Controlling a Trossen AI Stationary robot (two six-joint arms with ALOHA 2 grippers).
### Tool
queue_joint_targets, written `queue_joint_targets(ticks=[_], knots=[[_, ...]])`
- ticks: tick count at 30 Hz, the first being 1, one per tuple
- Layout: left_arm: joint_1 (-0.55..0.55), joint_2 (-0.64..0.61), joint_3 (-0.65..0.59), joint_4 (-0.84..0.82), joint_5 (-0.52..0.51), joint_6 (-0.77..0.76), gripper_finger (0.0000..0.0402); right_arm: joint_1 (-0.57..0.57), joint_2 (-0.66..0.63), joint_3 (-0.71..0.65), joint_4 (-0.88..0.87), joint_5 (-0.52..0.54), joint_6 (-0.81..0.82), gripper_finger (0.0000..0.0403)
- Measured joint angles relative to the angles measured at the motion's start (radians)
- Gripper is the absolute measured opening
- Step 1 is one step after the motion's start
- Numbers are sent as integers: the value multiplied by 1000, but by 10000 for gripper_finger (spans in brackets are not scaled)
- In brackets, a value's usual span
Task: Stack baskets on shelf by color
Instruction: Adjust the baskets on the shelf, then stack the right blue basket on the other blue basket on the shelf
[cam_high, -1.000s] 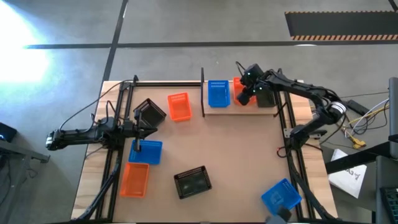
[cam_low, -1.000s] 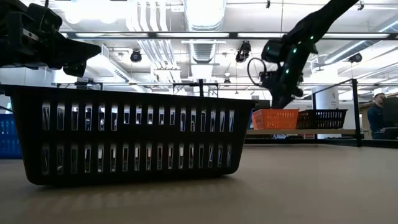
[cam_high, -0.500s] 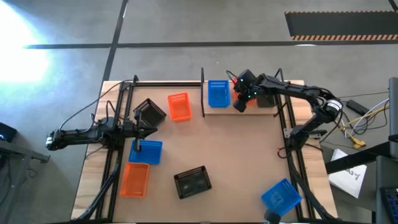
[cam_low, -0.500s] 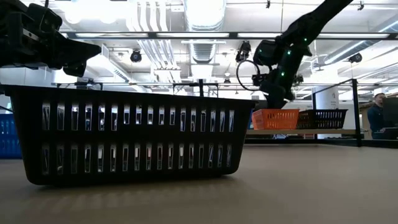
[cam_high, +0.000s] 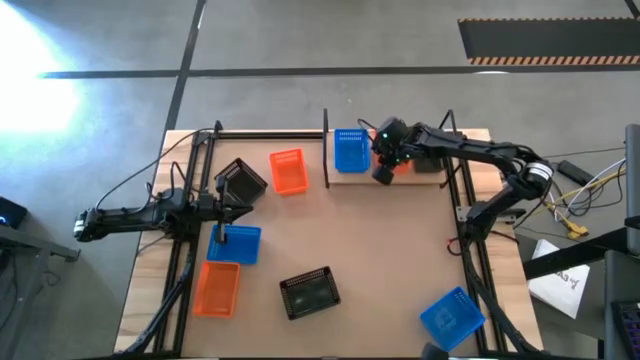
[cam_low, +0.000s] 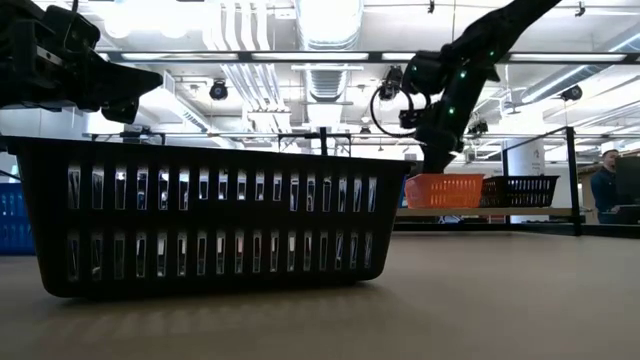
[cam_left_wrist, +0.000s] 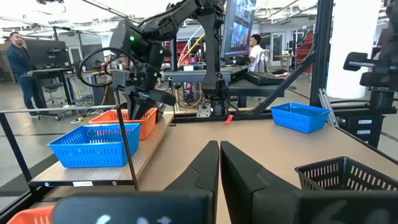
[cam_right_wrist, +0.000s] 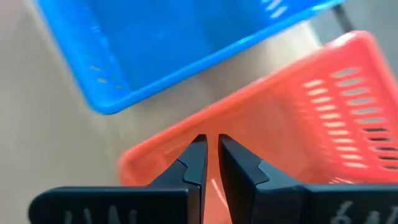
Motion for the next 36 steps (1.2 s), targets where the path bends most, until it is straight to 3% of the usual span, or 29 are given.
queue_joint_targets(ticks=[8,13,21,28,33,36], knots=[[0,0,0,0,0,0,0,-2,-11,1,92,84,2,31],[0,0,0,0,0,0,0,2,-80,20,45,190,4,31],[0,0,0,0,0,0,0,77,-279,-43,15,155,145,31],[0,0,0,0,0,0,0,361,-409,-240,127,170,369,31],[0,0,0,0,0,0,0,658,-423,-431,466,239,461,31],[0,0,0,0,0,0,0,827,-374,-529,748,381,487,31]])
